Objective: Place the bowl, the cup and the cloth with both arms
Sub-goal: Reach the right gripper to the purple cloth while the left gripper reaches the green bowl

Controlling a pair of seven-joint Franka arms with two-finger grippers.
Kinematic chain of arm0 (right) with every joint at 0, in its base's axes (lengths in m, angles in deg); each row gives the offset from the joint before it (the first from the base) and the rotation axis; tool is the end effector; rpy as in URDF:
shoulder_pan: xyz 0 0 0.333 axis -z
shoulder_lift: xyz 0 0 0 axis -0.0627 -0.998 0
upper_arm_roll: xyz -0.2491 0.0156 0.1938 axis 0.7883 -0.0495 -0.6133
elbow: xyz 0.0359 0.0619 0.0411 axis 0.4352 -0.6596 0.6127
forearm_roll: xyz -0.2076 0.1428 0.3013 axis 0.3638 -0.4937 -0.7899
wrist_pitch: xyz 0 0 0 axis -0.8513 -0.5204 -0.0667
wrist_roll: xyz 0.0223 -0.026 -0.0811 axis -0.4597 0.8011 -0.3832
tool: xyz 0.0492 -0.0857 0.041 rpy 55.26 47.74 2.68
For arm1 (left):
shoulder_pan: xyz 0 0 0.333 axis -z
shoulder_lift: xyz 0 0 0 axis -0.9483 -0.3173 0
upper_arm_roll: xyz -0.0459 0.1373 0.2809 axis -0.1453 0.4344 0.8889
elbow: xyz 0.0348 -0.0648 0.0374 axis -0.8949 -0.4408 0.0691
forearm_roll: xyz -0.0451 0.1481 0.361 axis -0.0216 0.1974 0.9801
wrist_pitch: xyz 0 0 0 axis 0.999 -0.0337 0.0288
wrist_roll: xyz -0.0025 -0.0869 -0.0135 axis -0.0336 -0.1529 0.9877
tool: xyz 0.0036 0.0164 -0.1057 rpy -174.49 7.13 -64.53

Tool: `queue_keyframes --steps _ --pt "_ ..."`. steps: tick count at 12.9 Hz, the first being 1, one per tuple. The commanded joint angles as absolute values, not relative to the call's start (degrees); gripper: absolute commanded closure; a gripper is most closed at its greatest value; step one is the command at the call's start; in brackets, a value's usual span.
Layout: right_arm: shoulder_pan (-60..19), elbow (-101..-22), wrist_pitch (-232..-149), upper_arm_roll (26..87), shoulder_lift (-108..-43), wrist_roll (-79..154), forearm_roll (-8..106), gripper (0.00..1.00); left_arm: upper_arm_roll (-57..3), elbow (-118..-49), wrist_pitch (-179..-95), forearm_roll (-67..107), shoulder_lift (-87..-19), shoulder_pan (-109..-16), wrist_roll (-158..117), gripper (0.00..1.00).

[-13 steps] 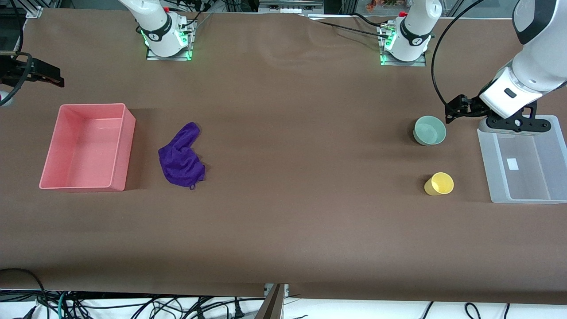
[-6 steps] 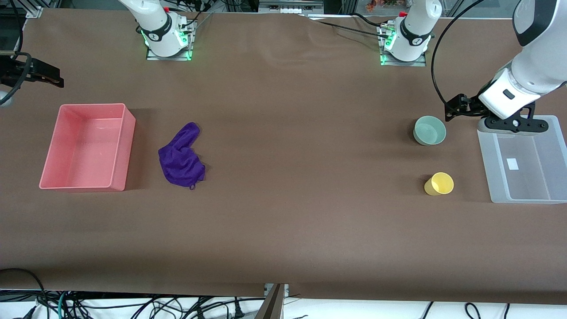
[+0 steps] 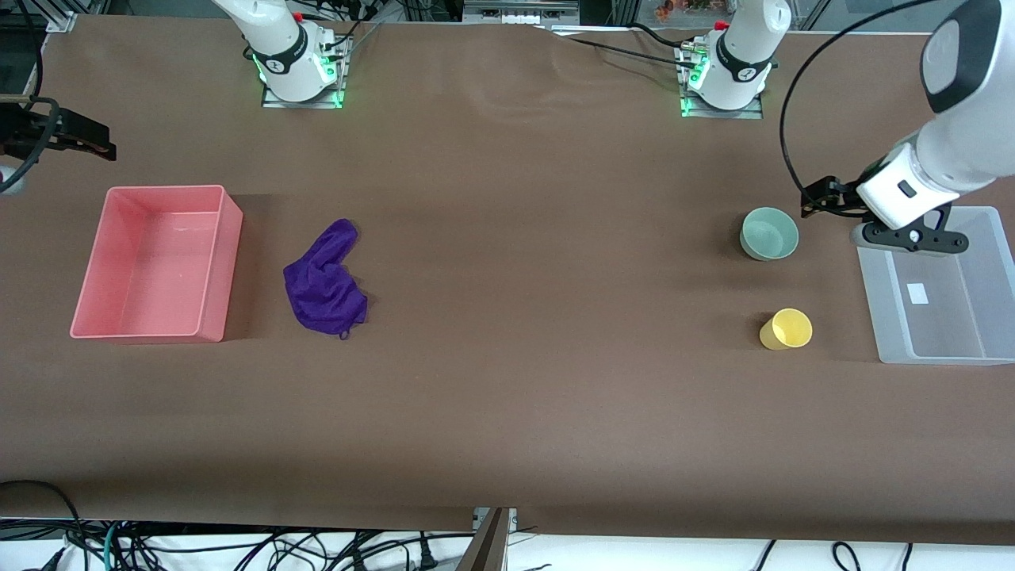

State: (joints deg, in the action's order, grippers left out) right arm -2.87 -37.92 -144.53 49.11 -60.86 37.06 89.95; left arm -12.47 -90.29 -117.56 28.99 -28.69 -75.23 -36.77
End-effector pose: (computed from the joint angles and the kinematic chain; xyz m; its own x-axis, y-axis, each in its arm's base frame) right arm 0.5613 -0.0004 0.6306 0.9655 0.0723 -0.2501 0.0857 -0.9954 0.0430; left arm 0.5479 0.0002 0.4858 0.9681 -0.1730 -0.1815 -0.1707 -0.9849 0.0283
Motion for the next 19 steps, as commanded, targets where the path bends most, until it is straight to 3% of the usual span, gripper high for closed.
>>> queue_keyframes --steps 1,6,10,11,13,14,15,19 --pt "-4.0 -41.1 -146.2 49.1 -62.8 37.0 90.8 0.0 -12.6 -92.9 -122.1 31.4 -32.3 -78.5 -48.6 0.0" --pt "-3.9 -56.7 -161.5 49.1 -65.4 36.4 89.8 0.0 -12.7 -109.7 -140.1 32.2 -34.4 -83.2 -55.8 0.0" --pt "-5.2 -65.8 -175.4 47.4 -68.5 36.0 88.0 0.0 -12.7 -112.2 -148.0 32.3 -42.4 -84.7 -67.5 0.04" --pt "-5.8 -66.3 -177.5 47.4 -70.2 35.3 86.0 0.0 -12.8 -113.3 -150.8 32.2 -43.3 -86.1 -70.7 0.19" --pt "-8.3 -68.2 -183.0 47.4 -73.2 29.7 85.2 0.0 -12.9 -114.1 -153.6 32.2 -45.2 -86.8 -74.2 0.72" --pt "-9.6 -69.0 -185.6 47.4 -74.7 29.2 85.3 0.0 -12.9 -114.1 -153.7 32.2 -45.7 -86.9 -74.5 0.93" --pt "-10.0 -70.2 -188.9 47.4 -76.0 29.2 85.3 0.0 -12.9 -114.1 -153.8 32.1 -46.0 -86.9 -74.5 1.0" --pt "-11.8 -73.6 -200.8 47.0 -80.0 29.0 85.2 0.0 -13.1 -113.7 -153.2 31.6 -46.0 -86.8 -74.7 1.0"
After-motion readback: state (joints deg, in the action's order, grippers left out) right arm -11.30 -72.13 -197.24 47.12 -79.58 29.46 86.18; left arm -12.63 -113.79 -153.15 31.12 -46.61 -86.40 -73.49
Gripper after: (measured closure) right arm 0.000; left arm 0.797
